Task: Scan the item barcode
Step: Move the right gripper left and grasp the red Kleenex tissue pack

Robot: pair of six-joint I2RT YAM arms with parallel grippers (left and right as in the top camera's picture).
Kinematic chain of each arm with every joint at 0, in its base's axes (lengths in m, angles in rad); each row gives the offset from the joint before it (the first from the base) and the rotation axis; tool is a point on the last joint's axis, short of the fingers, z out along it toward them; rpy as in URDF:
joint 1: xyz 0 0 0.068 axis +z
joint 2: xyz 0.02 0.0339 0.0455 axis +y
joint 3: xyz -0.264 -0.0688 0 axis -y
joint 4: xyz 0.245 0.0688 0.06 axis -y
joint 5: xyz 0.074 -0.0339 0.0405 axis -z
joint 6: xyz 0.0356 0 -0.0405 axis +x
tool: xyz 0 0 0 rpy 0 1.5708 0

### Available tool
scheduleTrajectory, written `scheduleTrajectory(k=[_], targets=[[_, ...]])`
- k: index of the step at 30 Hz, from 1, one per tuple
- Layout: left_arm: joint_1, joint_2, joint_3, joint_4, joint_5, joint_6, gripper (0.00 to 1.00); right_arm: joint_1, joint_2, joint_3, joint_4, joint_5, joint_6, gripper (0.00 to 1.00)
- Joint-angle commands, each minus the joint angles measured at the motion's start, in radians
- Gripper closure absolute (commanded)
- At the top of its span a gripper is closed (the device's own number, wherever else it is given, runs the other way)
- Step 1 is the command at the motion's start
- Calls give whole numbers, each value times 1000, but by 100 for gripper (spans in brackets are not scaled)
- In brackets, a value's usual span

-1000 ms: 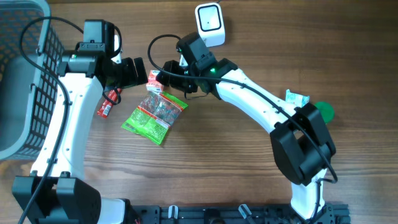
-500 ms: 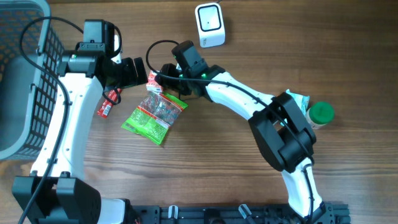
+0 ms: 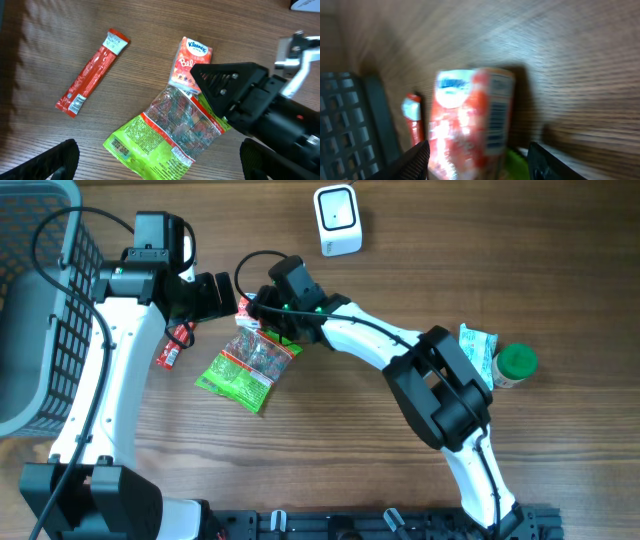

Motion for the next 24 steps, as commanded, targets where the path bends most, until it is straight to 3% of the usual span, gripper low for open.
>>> scheduleTrajectory(k=[1, 7, 14, 24], targets=[[-1, 1, 0, 3, -6, -3, 0, 10, 37, -1, 30, -3, 47, 42], [-1, 1, 0, 3, -6, -3, 0, 10, 38, -1, 34, -18, 47, 61], [-1, 1, 0, 3, -6, -3, 0, 10, 38, -1, 34, -48, 55, 69], [-1, 1, 0, 3, -6, -3, 0, -5, -6, 0, -34, -24, -102, 71]])
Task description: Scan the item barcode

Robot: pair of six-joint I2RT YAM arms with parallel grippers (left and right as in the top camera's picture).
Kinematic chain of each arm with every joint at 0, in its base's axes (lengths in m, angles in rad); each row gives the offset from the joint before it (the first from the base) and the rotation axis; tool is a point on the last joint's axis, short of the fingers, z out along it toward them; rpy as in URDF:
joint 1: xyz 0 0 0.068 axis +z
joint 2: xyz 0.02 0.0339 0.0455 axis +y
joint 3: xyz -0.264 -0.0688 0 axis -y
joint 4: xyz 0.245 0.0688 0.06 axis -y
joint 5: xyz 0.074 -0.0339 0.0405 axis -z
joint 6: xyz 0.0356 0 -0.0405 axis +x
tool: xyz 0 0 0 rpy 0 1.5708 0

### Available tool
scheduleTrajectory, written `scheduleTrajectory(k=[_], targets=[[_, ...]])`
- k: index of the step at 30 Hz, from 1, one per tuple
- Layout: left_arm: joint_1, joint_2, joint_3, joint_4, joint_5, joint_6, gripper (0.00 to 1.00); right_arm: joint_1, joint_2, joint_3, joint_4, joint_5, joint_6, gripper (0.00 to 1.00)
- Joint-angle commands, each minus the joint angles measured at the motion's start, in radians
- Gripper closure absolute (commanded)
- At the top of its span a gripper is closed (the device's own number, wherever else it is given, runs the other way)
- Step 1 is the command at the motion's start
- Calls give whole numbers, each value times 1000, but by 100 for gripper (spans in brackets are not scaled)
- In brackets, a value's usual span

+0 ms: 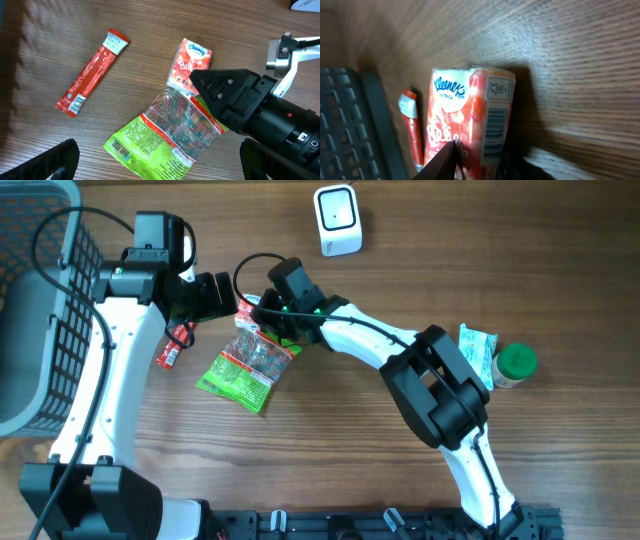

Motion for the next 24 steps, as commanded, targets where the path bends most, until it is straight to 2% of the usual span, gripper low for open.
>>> scheduleTrajectory(k=[1, 5, 11, 12, 14, 15, 16, 21, 24], targets=[[-1, 1, 0, 2, -6, -2, 0, -11, -40, 0, -63, 21, -95, 72], [-1, 1, 0, 2, -6, -2, 0, -27, -132, 0, -137, 94, -196, 72], [-1, 1, 0, 2, -6, -2, 0, -37, -243, 0, -173, 96, -310, 75], [-1, 1, 0, 2, -6, -3, 0, -37, -250, 0, -176, 92, -311, 72], [-1, 1, 0, 2, -6, -2, 0, -37, -253, -1, -177, 65, -307, 41], [-1, 1, 0, 2, -6, -3, 0, -35, -249, -1, -180, 43, -306, 30], [-1, 1, 0, 2, -6, -2, 0, -35, -244, -1, -183, 40, -306, 29], [-1, 1, 0, 2, -6, -3, 0, -38, -195, -8, -208, 50, -82, 32], [-1, 1, 0, 2, -6, -2, 0, -39, -140, -8, -179, 16, -43, 33]])
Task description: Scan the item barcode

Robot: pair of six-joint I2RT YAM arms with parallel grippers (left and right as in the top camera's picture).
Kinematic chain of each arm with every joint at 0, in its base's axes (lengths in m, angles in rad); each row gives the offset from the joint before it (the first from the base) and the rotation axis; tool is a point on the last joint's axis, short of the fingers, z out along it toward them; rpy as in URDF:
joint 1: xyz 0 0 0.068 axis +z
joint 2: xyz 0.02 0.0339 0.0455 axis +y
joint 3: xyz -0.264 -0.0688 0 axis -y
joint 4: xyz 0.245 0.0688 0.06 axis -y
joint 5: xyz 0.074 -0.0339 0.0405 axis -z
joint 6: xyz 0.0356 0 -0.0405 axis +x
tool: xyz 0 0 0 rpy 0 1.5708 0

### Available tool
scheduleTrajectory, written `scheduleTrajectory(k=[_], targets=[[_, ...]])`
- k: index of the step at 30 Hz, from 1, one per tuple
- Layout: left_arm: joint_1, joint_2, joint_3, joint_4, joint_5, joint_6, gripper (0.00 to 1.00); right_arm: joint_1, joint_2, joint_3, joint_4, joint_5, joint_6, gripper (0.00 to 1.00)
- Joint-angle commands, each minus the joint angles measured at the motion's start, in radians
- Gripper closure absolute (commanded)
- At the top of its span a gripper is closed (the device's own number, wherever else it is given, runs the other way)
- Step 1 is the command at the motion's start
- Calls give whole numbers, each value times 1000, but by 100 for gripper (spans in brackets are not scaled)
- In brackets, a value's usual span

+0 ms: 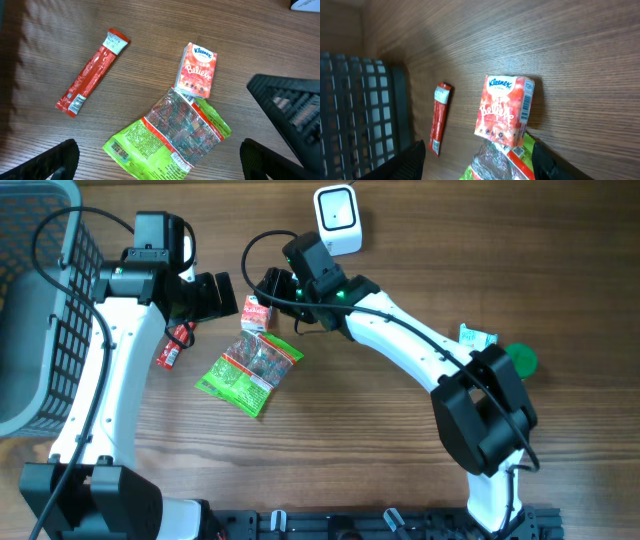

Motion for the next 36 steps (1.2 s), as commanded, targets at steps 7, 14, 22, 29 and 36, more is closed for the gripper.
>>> scheduleTrajectory(k=[7, 14, 22, 29, 36], targets=[[-1, 1, 0, 2, -6, -2, 0, -3, 196, -5, 110, -138, 187, 40], [-1, 1, 0, 2, -6, -2, 0, -2, 239, -5, 243, -176, 250, 46], [-1, 1, 0, 2, -6, -3, 0, 17, 266, -5, 301, -175, 312, 58], [-1, 1, 0, 2, -6, -2, 0, 27, 267, -5, 301, -129, 316, 54], [-1, 1, 0, 2, -6, -3, 0, 48, 276, -6, 303, -30, 317, 60]])
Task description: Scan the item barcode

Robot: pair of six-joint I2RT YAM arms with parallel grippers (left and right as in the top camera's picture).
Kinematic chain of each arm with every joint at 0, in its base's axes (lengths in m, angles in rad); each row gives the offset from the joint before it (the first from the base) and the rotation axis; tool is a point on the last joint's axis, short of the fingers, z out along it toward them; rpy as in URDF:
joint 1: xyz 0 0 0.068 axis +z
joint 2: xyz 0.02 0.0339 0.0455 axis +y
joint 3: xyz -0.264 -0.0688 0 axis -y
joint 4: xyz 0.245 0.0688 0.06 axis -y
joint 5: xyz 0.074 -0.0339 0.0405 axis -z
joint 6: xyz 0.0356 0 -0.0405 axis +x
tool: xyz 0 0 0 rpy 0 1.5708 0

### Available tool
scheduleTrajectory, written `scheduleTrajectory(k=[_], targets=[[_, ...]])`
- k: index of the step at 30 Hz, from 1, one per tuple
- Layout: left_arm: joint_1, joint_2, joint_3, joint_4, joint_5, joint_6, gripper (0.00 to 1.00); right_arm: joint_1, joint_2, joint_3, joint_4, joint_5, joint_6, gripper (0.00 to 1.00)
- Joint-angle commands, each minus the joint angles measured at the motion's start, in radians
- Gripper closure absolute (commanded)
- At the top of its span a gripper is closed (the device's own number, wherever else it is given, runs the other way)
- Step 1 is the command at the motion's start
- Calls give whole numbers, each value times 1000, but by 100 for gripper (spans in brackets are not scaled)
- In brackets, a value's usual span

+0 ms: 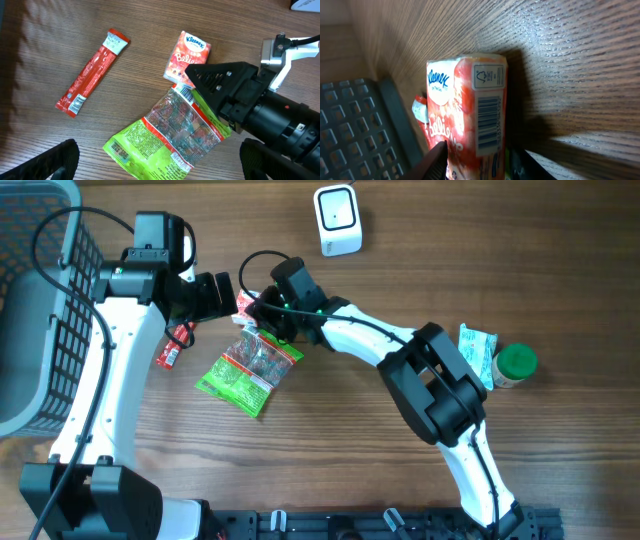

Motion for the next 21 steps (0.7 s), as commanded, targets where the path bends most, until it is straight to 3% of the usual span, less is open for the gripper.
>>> scheduleTrajectory(k=[1, 5, 9, 12, 21], targets=[[-1, 1, 0, 2, -6, -2, 0, 18, 32, -2, 8, 82, 8, 60], [-1, 1, 0, 2, -6, -3, 0, 19, 55, -2, 24, 85, 33, 64], [-1, 1, 0, 2, -6, -2, 0, 19, 56, -2, 17, 84, 3, 89], [-1, 1, 0, 2, -6, -2, 0, 13, 51, -2, 14, 73, -34, 94], [-1, 1, 0, 2, -6, -3, 0, -47, -116, -2, -151, 101, -322, 96]])
